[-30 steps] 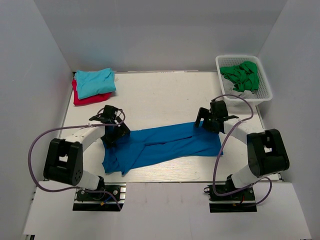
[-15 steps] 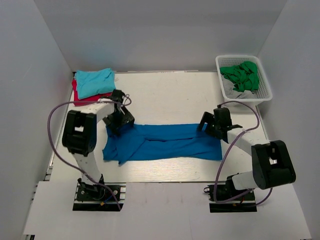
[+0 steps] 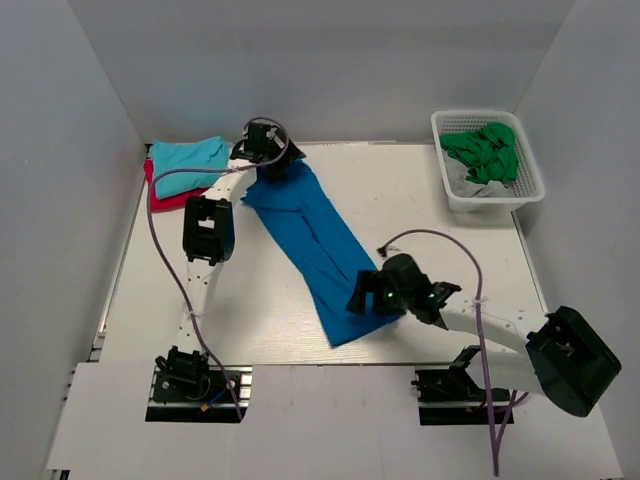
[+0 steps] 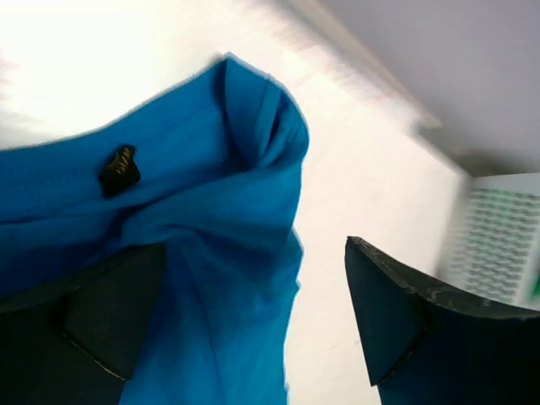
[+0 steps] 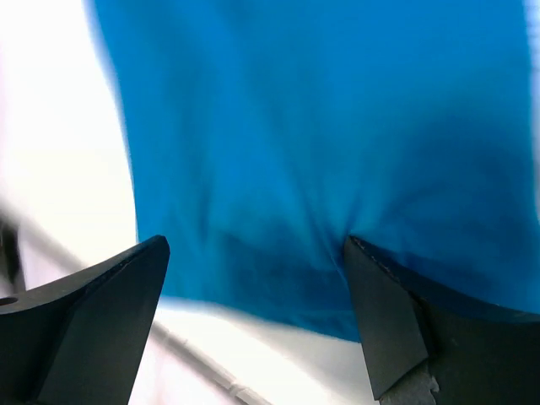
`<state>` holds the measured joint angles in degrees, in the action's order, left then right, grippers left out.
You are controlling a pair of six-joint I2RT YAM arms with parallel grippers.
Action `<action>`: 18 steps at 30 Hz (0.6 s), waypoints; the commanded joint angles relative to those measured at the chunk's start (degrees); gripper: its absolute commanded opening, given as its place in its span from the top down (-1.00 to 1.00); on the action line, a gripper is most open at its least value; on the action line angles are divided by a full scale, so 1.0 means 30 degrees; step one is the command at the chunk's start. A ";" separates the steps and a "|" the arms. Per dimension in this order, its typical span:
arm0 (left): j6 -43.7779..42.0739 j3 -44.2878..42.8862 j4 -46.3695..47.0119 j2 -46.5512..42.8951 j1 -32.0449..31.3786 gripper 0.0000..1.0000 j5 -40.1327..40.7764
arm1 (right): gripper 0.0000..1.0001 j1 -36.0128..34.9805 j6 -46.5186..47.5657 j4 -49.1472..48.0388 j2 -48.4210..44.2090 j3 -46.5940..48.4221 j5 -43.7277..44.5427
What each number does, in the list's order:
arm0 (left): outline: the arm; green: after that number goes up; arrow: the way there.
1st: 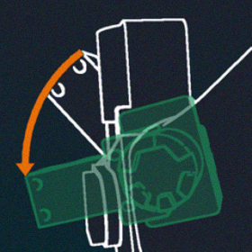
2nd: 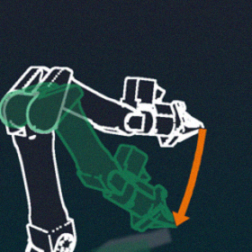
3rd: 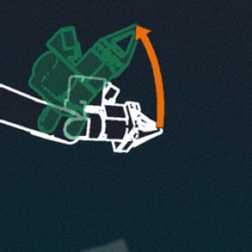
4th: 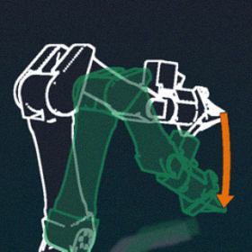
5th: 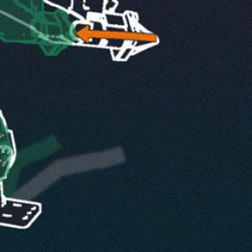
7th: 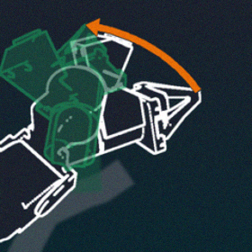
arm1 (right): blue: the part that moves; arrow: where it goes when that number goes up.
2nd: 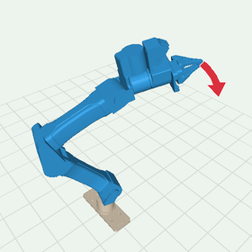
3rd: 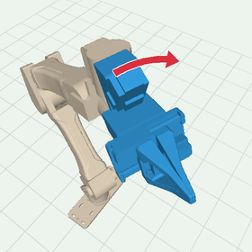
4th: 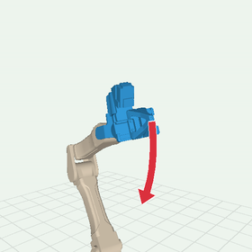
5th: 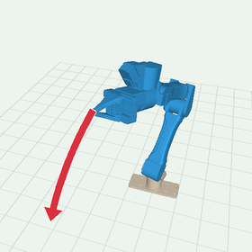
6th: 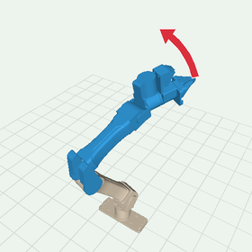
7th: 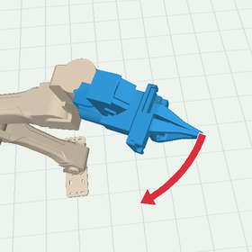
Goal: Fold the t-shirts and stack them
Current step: Rotate the tshirt 90 degrees
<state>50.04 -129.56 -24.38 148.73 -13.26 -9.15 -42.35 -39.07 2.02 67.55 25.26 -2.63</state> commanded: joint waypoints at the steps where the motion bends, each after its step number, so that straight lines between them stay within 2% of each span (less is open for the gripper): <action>1: 0.2006 0.0123 0.3780 0.3708 -0.0969 -0.98 -0.2283 | -0.81 -0.3654 -0.0166 0.0713 0.2234 0.0450 -0.3132; 4: 0.3267 -0.1253 0.5810 0.5001 -0.1819 -0.98 -0.2080 | -0.81 -0.6994 0.1768 -0.0467 0.5098 0.1832 -0.5183; 5: 0.3474 -0.1635 0.6161 0.5498 -0.2024 -0.98 -0.1904 | -0.81 -0.7964 0.2556 -0.0469 0.5633 0.3140 -0.5767; 8: 0.3476 -0.1639 0.7421 0.5503 -0.2639 -0.98 -0.0967 | -0.81 -0.9522 0.3032 -0.1136 0.7889 0.4059 -0.6151; 11: 0.3476 -0.1141 0.8388 0.5503 -0.2642 -0.98 -0.1108 | -0.81 -0.9790 0.3091 -0.1668 0.8128 0.4265 -0.6067; 18: 0.2309 -0.0701 0.8156 0.4421 -0.2818 -0.98 -0.0818 | -0.81 -1.0318 0.3355 -0.1407 0.8334 0.5348 -0.5071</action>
<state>60.75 -134.80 6.87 160.62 -22.72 -14.87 -71.09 -28.53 -8.97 90.50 40.93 -14.22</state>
